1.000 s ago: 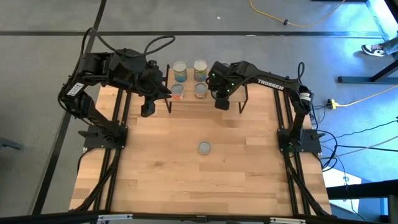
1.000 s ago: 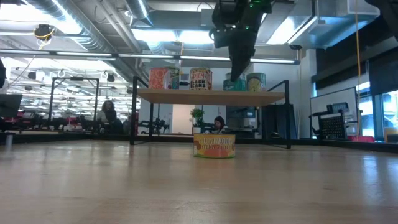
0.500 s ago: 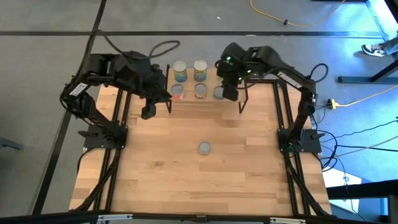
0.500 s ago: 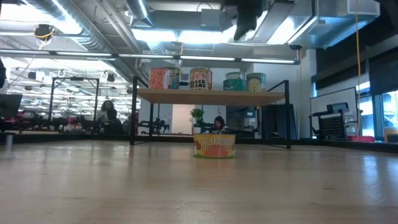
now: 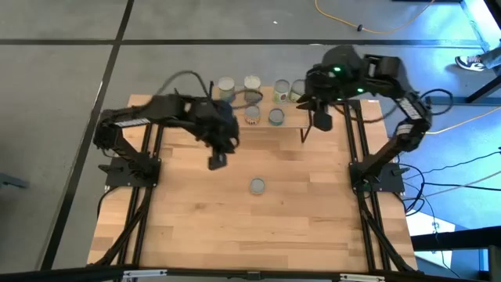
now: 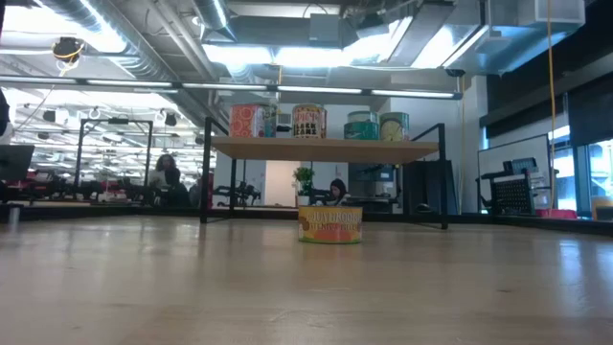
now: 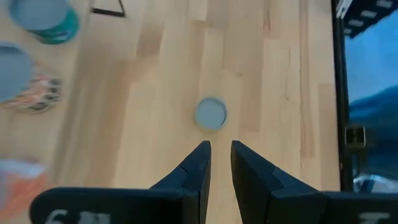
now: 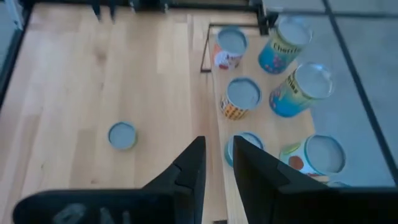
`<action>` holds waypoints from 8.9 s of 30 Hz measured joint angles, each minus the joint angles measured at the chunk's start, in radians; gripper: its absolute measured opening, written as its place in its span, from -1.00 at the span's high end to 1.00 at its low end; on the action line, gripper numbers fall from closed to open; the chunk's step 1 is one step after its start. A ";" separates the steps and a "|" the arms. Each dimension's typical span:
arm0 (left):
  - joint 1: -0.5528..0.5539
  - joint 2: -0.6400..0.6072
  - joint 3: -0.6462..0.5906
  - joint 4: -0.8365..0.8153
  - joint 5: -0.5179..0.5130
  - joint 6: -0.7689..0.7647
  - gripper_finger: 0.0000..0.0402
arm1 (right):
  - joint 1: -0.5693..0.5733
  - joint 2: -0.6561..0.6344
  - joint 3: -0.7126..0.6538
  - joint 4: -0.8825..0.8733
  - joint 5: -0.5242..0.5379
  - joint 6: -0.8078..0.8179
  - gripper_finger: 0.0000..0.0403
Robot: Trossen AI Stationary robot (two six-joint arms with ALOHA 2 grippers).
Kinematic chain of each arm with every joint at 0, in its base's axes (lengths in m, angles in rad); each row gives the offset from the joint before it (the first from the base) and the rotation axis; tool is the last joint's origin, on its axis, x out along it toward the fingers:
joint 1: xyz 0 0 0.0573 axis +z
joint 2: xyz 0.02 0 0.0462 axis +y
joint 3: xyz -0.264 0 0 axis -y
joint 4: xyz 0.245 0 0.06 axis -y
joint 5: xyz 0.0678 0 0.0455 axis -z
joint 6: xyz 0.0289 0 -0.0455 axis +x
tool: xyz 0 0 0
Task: Pick and place cans onto a shelf
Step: Put the canned mushroom on the shelf
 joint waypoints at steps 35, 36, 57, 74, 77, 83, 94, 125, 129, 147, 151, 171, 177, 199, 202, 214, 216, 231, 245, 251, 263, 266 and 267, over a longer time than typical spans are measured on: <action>-0.196 0.159 -0.774 0.998 -0.052 0.246 0.72 | 0.008 -0.132 0.000 0.003 0.001 -0.002 0.59; -0.193 0.173 -0.772 1.015 -0.038 0.246 0.72 | 0.008 -0.132 0.000 0.003 0.002 -0.001 0.59; -0.161 0.270 -0.772 1.062 -0.035 0.405 0.72 | 0.008 -0.131 0.000 0.005 0.009 -0.001 0.59; -0.158 0.314 -0.772 1.068 -0.038 0.410 0.72 | 0.008 -0.131 0.000 0.004 0.010 -0.001 0.59; -0.158 0.318 -0.772 1.072 -0.040 0.411 0.72 | 0.008 -0.131 0.000 0.004 0.010 -0.001 0.59; -0.159 0.319 -0.772 1.072 -0.091 0.411 0.73 | 0.008 -0.131 0.000 0.004 0.010 -0.001 0.59; -0.159 0.320 -0.772 1.094 -0.113 0.412 0.97 | 0.007 -0.131 0.000 0.004 0.010 -0.001 0.59; -0.102 0.690 -0.058 0.714 -0.001 0.500 1.00 | 0.007 -0.131 -0.001 0.004 0.010 -0.005 0.59; -0.105 0.713 -0.038 0.687 0.000 0.489 1.00 | 0.007 -0.131 -0.001 0.004 0.010 -0.005 0.59; -0.152 0.715 -0.039 0.685 -0.140 0.479 0.80 | 0.007 -0.131 -0.001 0.004 0.010 -0.004 0.59; -0.158 0.688 -0.026 0.671 -0.228 0.476 0.82 | 0.007 -0.131 -0.001 -0.013 0.010 -0.004 0.59; -0.068 0.312 0.119 0.471 -0.139 0.327 1.00 | 0.034 -0.255 -0.309 -0.011 -0.216 -0.122 0.59; -0.050 0.248 0.121 0.428 -0.013 0.301 0.98 | 0.038 -0.345 -0.548 0.143 -0.231 -0.103 0.59; 0.037 0.172 0.010 0.405 0.357 0.303 0.96 | 0.090 -0.393 -0.940 0.453 -0.229 -0.065 0.59; 0.041 0.119 0.009 0.359 0.204 0.293 0.99 | 0.090 -0.395 -0.938 0.473 -0.233 -0.049 0.59; 0.029 -0.054 0.002 0.164 -0.019 0.244 0.95 | 0.090 -0.395 -0.938 0.483 -0.234 -0.050 0.59; 0.019 -0.086 -0.031 0.173 -0.030 0.241 0.95 | 0.090 -0.395 -0.938 0.481 -0.235 -0.050 0.59; -0.026 -0.492 -0.574 0.491 -0.175 0.058 0.95 | 0.090 -0.395 -1.014 0.527 -0.227 0.108 0.59; -0.028 -0.538 -0.649 0.520 -0.193 0.013 0.96 | 0.141 -0.327 -1.293 0.756 -0.134 0.308 0.59; -0.028 -0.538 -0.649 0.539 -0.193 0.014 0.95 | 0.187 -0.247 -1.307 0.791 -0.094 0.387 0.59; -0.028 -0.537 -0.649 0.539 -0.192 0.015 0.95 | 0.252 -0.066 -1.307 0.831 -0.058 0.473 0.59; -0.028 -0.537 -0.649 0.539 -0.192 0.015 0.95 | 0.253 -0.037 -1.307 0.846 -0.072 0.476 0.59; -0.028 -0.537 -0.649 0.539 -0.192 0.015 0.95 | 0.253 -0.028 -1.307 0.849 -0.076 0.476 0.59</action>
